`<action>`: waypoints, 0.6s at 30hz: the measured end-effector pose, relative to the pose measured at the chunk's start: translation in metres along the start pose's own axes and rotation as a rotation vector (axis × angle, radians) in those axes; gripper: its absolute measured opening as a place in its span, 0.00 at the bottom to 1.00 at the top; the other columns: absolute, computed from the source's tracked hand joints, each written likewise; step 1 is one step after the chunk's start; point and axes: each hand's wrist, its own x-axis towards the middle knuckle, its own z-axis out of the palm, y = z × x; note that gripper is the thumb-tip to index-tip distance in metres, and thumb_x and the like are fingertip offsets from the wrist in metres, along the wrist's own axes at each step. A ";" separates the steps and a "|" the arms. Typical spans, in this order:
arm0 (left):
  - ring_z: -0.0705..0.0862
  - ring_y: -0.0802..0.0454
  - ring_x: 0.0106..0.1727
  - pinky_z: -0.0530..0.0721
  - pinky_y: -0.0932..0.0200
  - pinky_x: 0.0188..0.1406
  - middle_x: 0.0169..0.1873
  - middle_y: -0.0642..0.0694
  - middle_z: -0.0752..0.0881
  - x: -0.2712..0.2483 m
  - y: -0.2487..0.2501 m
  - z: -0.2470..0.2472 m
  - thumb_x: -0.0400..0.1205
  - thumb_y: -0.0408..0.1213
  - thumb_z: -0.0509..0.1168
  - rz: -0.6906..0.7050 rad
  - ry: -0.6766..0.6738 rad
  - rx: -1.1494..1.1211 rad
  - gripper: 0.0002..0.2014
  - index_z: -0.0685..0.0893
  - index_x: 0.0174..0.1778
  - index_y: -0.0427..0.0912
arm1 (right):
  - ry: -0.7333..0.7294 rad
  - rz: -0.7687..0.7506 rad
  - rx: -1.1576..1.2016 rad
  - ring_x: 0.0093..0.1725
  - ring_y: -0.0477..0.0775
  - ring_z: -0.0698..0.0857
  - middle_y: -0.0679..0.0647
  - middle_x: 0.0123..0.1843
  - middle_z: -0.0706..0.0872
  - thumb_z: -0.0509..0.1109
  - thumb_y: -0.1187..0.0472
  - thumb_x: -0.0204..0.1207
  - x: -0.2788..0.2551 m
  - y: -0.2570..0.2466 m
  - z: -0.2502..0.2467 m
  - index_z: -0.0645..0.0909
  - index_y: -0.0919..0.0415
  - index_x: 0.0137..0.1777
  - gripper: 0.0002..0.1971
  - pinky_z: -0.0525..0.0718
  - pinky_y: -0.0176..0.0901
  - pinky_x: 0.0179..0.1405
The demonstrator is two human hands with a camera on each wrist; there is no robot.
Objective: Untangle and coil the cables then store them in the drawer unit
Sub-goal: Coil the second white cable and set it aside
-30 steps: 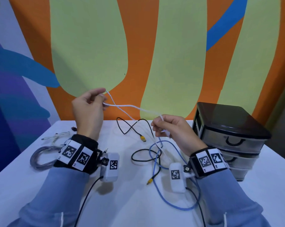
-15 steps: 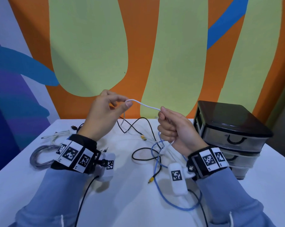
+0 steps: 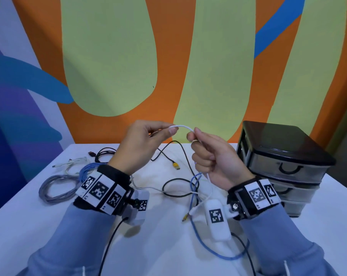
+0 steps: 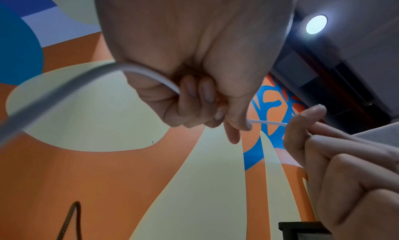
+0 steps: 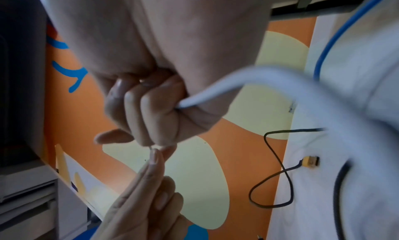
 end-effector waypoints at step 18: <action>0.72 0.59 0.28 0.64 0.59 0.30 0.25 0.63 0.77 -0.026 0.054 0.041 0.92 0.46 0.66 0.186 -0.527 0.324 0.20 0.79 0.35 0.41 | 0.319 -0.239 -0.213 0.46 0.60 0.93 0.67 0.46 0.93 0.58 0.55 0.94 0.007 0.006 -0.010 0.80 0.60 0.75 0.17 0.90 0.45 0.45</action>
